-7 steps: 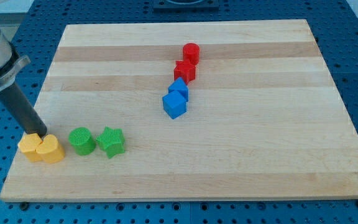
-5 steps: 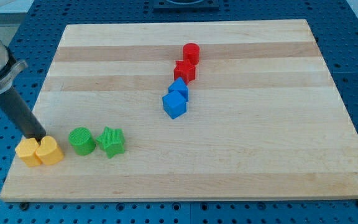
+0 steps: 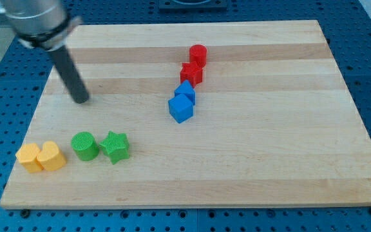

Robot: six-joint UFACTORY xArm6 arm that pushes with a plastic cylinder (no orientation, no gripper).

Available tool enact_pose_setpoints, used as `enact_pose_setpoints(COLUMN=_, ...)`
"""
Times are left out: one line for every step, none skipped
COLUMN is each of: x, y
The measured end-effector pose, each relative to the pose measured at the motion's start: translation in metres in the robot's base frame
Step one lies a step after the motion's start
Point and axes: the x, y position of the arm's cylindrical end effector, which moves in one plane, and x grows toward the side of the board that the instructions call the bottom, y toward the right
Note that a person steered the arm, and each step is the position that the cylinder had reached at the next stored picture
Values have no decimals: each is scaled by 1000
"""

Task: Slightly push green circle in between green star and yellow heart

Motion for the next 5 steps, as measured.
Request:
enact_pose_setpoints(x=52, y=38)
enact_pose_setpoints(x=88, y=38)
enact_pose_setpoints(x=93, y=38)
enact_pose_setpoints(x=95, y=38)
enact_pose_setpoints(x=82, y=38)
